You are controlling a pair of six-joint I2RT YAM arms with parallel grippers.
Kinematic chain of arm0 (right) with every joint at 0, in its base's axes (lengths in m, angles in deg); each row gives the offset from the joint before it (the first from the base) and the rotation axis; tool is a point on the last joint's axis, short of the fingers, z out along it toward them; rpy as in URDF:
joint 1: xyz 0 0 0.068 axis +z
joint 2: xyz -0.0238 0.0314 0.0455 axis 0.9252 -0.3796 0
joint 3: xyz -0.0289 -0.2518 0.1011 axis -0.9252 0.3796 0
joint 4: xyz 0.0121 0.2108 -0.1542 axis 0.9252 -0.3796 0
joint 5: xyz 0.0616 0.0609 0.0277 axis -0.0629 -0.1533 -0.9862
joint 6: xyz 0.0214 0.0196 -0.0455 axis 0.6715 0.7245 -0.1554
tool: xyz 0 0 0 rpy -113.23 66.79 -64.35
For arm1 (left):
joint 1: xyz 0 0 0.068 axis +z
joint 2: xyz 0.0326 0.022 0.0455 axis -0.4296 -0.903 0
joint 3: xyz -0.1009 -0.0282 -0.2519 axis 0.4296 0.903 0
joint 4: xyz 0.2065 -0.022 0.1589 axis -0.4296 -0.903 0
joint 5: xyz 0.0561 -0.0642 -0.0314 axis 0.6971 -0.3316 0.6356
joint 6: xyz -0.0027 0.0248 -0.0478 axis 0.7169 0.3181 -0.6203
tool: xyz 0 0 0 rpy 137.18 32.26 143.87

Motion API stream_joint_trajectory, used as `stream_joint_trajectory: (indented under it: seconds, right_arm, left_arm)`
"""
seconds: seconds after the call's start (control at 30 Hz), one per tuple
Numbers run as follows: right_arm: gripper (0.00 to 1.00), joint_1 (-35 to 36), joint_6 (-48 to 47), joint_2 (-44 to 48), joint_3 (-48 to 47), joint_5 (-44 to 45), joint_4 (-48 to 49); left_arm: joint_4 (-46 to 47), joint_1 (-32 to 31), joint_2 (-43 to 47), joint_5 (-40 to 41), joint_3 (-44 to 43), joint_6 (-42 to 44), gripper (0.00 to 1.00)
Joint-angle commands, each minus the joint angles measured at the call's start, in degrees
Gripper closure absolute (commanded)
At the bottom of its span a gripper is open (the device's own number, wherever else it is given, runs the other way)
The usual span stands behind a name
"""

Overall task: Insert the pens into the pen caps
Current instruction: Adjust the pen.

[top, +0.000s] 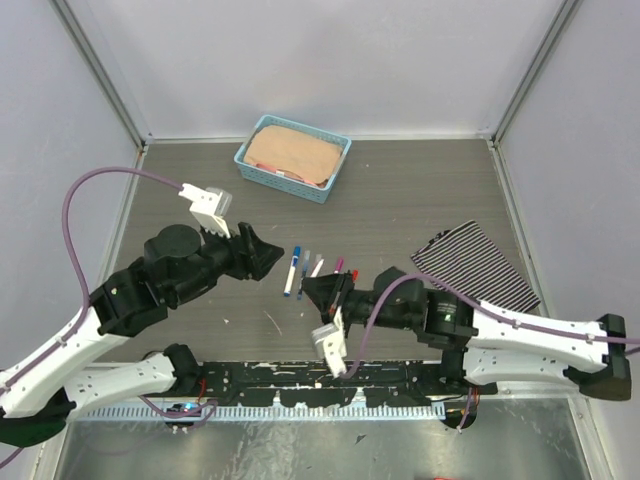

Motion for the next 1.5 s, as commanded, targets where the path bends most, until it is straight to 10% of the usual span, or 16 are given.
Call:
stream_joint_trajectory:
  seconds: [0.0, 0.3, 0.77, 1.27, 1.47]
  right_arm:
    - [0.99, 5.7, -25.29, -3.49, 0.02, 19.75, 0.13]
    - [0.99, 10.03, -48.61, -6.76, 3.47, 29.47, 6.61]
    - [0.99, 10.79, -49.83, -6.89, 4.0, 29.45, 5.81]
    - [0.99, 10.87, -49.18, -6.78, 3.92, 29.75, 5.19]
    - [0.99, 10.87, -48.77, -6.92, 3.66, 30.39, 4.26]
  left_arm:
    - [0.8, -0.2, -1.35, -1.25, -3.75, -0.27, 0.28]
    - [1.95, -0.22, -7.05, -8.63, -6.1, 2.86, 0.27]
    - [5.56, -0.21, -13.83, -15.73, -3.99, 2.3, 0.36]
    - [10.28, -0.21, -18.08, -18.44, -1.4, -0.35, 0.65]
    - [10.04, -0.22, -16.6, -17.95, -0.03, -1.09, 0.96]
